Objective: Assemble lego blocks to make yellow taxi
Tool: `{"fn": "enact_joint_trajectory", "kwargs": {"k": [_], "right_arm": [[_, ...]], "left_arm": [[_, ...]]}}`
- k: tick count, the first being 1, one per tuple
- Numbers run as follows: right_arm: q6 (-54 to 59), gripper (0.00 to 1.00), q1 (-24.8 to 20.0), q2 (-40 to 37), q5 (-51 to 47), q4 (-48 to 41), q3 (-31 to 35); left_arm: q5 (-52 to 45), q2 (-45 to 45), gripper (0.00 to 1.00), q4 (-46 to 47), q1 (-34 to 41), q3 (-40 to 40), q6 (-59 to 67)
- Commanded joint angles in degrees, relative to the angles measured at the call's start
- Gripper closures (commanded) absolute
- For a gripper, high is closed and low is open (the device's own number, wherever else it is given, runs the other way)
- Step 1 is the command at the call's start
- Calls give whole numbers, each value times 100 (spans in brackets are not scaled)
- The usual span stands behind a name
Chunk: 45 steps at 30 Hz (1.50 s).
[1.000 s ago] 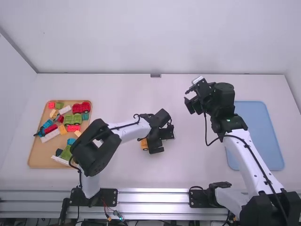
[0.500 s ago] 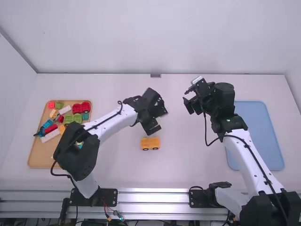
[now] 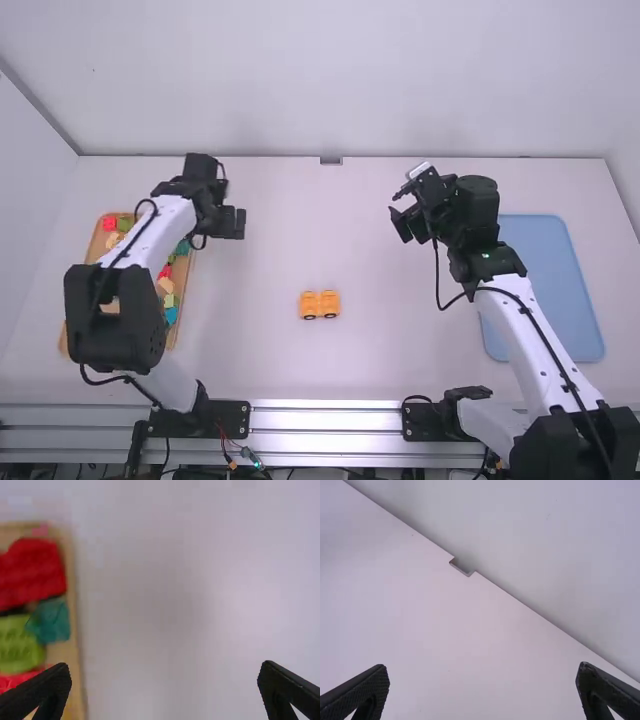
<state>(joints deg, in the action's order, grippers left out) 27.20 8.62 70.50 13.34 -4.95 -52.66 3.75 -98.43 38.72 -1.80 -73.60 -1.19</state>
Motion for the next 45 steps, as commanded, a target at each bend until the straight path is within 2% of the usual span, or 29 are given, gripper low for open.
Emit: {"fn": "enact_joint_trajectory", "kwargs": {"k": [1,8,14,15,16,23,24,26,27,38,45], "right_arm": [[-35,1,0,33,33,20,-203],[-35,2,0,33,33,66,-203],[-37,1,11,33,39,238,-203],[-37,2,9,33,37,264,-203],[-37,1,9,33,35,275,-203],[-44,1,7,33,35,254,-203],[-118,1,4,33,35,267,-201],[-245,2,4,33,35,306,-201],[-302,1,7,33,35,323,-201],[-293,1,4,33,35,280,-203],[-428,1,4,33,37,306,-201]], "left_arm": [[31,175,1,210,-426,-96,-734],[7,175,1,1209,-1412,98,-1875],[39,175,2,1311,-1827,439,-1735],[39,175,9,1294,-1917,546,-1926],[44,175,12,1270,-1954,608,-2033],[299,175,19,837,-2031,1119,-2476],[297,175,24,739,-2037,1217,-2588],[297,175,27,625,-2026,1314,-2647],[310,175,33,522,-2041,1379,-2647],[343,175,35,-26,-2081,1648,-2789],[271,175,37,-264,-2474,1880,-2774]]}}
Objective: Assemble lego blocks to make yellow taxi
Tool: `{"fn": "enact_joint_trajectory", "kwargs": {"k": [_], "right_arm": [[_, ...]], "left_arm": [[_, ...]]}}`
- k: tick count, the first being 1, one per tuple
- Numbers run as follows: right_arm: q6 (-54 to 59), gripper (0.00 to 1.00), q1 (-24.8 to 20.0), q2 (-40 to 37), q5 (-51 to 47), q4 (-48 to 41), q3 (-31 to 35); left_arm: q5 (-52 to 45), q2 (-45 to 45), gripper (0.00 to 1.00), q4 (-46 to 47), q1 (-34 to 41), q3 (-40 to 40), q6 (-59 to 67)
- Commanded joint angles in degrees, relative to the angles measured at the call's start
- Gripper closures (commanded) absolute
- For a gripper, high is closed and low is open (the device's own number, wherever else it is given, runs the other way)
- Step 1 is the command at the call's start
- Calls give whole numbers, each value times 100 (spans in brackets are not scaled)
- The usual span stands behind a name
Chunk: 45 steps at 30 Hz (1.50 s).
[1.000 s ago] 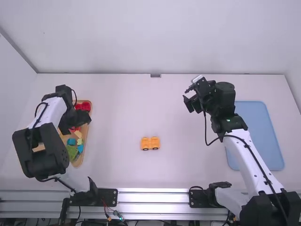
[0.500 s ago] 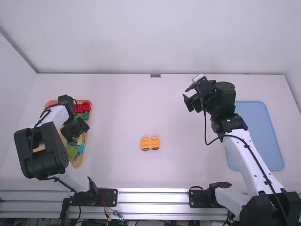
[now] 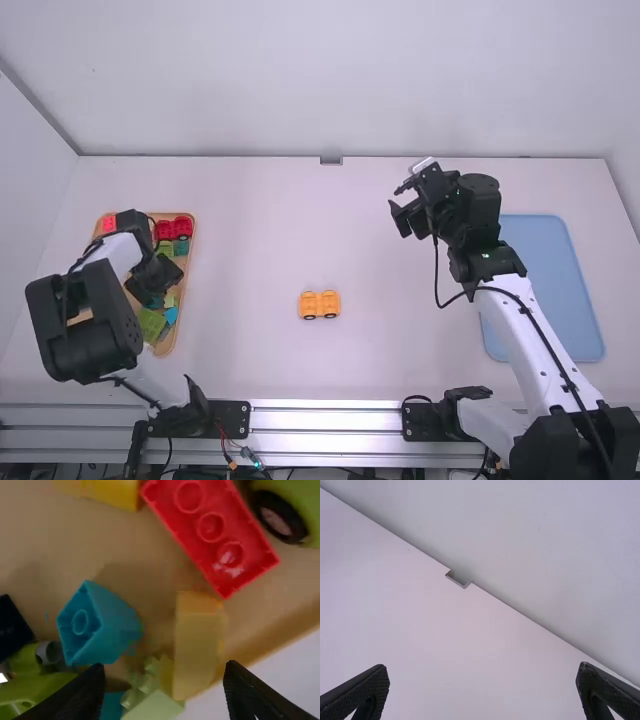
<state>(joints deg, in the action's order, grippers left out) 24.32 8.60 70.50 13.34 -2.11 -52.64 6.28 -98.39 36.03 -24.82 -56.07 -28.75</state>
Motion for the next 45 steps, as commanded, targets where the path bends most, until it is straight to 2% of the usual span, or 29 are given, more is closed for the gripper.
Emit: {"fn": "enact_joint_trajectory", "kwargs": {"k": [1,5,20,30,35,40,45], "right_arm": [[-192,1,7,33,35,39,-205],[-262,1,7,33,37,55,-205],[146,1,396,33,31,20,-203],[149,1,420,33,13,-7,-205],[146,1,422,33,15,-4,-205],[146,3,422,33,15,-7,-205],[142,2,420,33,15,-35,-203]], "left_arm": [[-31,170,38,-13,-208,142,15],[-584,170,42,-273,-284,225,393],[-431,170,41,-785,-219,562,-199],[-417,170,50,-929,-219,564,-343],[-586,170,44,-1005,-219,682,-350],[-540,170,44,-1244,-219,863,-448],[-520,170,57,-1244,-223,835,-446]]}}
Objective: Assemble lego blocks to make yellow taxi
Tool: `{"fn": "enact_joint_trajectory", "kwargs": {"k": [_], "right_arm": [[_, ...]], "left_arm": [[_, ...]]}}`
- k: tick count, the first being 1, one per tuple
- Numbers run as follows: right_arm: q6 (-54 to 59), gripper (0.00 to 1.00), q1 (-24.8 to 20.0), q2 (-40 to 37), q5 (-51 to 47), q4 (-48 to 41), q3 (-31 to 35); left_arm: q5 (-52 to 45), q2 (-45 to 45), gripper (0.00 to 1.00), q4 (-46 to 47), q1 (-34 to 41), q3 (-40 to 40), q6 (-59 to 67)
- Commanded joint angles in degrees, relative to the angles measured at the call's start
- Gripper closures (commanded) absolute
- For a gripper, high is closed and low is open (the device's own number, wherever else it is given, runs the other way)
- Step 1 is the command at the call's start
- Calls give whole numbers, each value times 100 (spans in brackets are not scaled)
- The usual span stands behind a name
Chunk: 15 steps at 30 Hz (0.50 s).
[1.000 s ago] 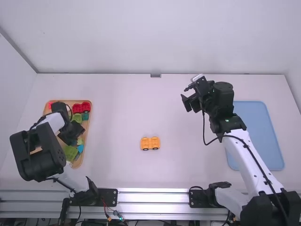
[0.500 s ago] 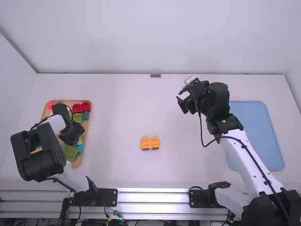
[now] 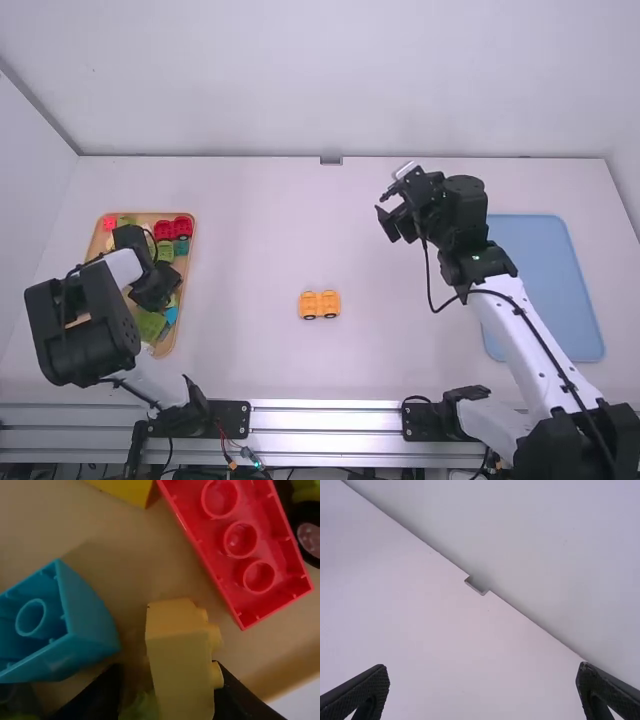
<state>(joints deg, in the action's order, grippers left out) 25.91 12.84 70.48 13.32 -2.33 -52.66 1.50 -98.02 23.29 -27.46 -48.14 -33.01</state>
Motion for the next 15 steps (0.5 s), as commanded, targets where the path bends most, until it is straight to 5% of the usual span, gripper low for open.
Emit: {"fn": "enact_joint_trajectory", "kwargs": {"k": [1,8,15], "right_arm": [[-15,1,-4,35,17,-28,-203],[-13,2,-4,35,17,-114,-203],[-11,1,-4,35,17,-136,-203]], "left_arm": [[-39,133,57,33,42,26,-20],[-42,133,71,-20,39,-120,304],[160,133,66,-90,44,-170,232]]}}
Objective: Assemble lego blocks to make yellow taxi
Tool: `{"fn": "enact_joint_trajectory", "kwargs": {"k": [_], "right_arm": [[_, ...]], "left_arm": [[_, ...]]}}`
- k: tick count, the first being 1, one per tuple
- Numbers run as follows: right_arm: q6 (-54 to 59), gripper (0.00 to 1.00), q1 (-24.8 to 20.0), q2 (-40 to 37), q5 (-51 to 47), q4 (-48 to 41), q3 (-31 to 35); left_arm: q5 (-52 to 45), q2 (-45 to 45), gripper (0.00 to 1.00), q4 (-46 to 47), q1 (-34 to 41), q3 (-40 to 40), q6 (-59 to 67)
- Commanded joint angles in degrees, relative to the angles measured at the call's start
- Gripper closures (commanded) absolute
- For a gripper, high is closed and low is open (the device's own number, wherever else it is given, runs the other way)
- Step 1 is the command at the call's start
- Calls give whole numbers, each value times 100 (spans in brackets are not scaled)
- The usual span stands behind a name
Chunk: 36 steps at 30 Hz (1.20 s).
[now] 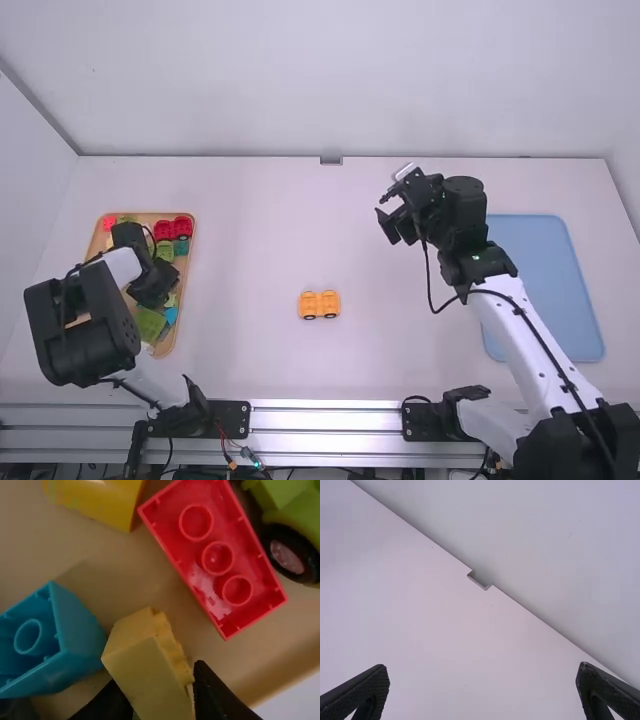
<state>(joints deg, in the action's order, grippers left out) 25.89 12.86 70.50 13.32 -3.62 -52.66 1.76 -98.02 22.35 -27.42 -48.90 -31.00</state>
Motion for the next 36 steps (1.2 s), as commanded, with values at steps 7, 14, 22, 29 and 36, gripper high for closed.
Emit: {"fn": "enact_joint_trajectory", "kwargs": {"k": [7,14,22,29,36], "right_arm": [[4,2,-7,33,17,-26,-201],[-13,1,-7,33,17,-33,-203],[-11,1,-4,33,17,-28,-203],[-11,2,-4,33,15,-33,-203],[11,1,-4,33,17,-94,-201]], "left_arm": [[70,133,58,-11,42,-90,-328],[63,133,62,-214,42,-11,-590],[63,133,69,-455,39,133,-713],[68,133,53,-188,42,33,-682],[66,133,71,-317,42,90,-695]]}}
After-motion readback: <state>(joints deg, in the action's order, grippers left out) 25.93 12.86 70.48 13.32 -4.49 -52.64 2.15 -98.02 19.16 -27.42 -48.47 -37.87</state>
